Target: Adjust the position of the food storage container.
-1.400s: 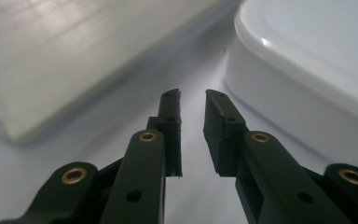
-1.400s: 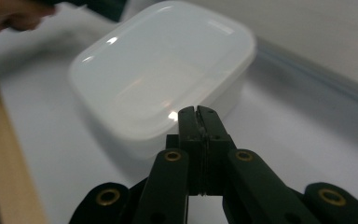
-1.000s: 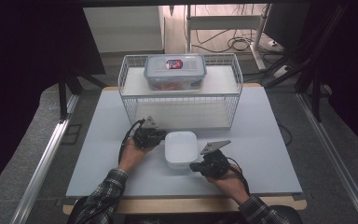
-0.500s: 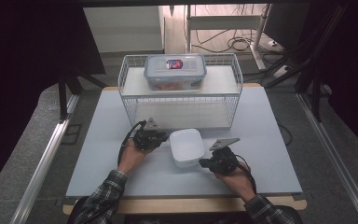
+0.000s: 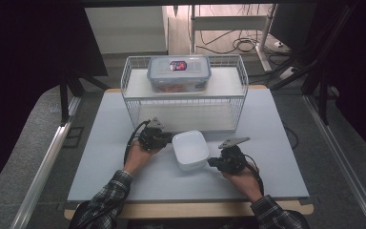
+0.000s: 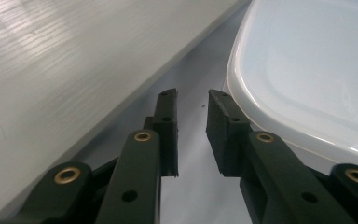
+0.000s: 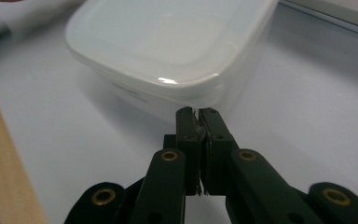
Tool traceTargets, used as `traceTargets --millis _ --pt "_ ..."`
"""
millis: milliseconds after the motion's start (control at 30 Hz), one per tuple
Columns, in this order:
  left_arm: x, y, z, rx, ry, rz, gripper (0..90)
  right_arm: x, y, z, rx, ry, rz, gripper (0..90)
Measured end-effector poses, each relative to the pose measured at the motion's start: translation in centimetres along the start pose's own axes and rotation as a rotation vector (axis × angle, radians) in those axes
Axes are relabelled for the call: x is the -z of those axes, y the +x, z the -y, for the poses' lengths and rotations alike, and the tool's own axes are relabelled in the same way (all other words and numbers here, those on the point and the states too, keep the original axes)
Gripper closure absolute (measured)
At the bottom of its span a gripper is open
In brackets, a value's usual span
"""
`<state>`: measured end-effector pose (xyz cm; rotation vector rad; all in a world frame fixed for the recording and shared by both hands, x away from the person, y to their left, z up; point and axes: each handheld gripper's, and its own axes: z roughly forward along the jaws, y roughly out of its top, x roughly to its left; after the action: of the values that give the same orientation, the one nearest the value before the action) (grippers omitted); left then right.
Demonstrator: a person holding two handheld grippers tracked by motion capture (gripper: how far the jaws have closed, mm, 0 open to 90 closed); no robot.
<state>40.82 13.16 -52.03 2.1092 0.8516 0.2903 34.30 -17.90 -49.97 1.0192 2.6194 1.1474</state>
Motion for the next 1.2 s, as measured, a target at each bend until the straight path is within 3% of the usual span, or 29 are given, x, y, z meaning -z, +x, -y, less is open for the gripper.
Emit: traceTargets --millis 167,267,433,500,600,667,767,800,933,1100,1200 --pt "0.3 -0.7 0.1 0.003 -0.008 0.044 73.8 0.3 0.9 0.0 0.029 0.006 -0.013 86.5" --pt "0.4 -1.0 0.1 -0.009 0.004 0.052 73.7 0.4 0.6 0.1 0.026 0.012 0.005 86.5" --pt "0.4 -2.3 0.2 -0.027 0.012 0.101 72.5 1.0 -0.8 0.3 0.002 0.005 0.052 86.5" --pt "0.6 -2.3 0.0 -0.038 0.022 0.074 69.6 1.3 -1.5 0.3 -0.017 -0.004 0.072 86.5" --pt "0.4 -1.5 -0.5 0.003 0.028 0.015 71.2 1.4 -2.5 0.1 -0.057 -0.023 0.082 86.5" --pt "0.2 -1.4 -0.6 0.002 0.029 0.014 72.3 1.3 -2.7 0.0 -0.065 -0.024 0.086 86.5" --pt "-0.6 -2.0 -0.8 -0.013 0.04 0.052 73.8 0.5 -3.2 -0.5 -0.082 -0.024 0.101 86.9" --pt "-0.6 -2.1 -0.8 -0.03 0.053 0.04 74.5 0.4 -3.3 -0.6 -0.083 -0.019 0.105 87.0" --pt "0.3 -2.5 -0.5 -0.004 0.048 0.063 73.7 -0.2 -3.9 -1.3 -0.076 -0.008 0.121 87.0" --pt "1.4 -3.8 0.1 -0.03 0.078 0.039 71.7 -0.9 -4.4 -1.8 -0.07 0.005 0.111 87.3" --pt "2.0 -4.0 0.5 -0.015 0.08 0.037 70.6 -1.0 -4.0 -1.9 -0.059 0.006 0.101 87.4"
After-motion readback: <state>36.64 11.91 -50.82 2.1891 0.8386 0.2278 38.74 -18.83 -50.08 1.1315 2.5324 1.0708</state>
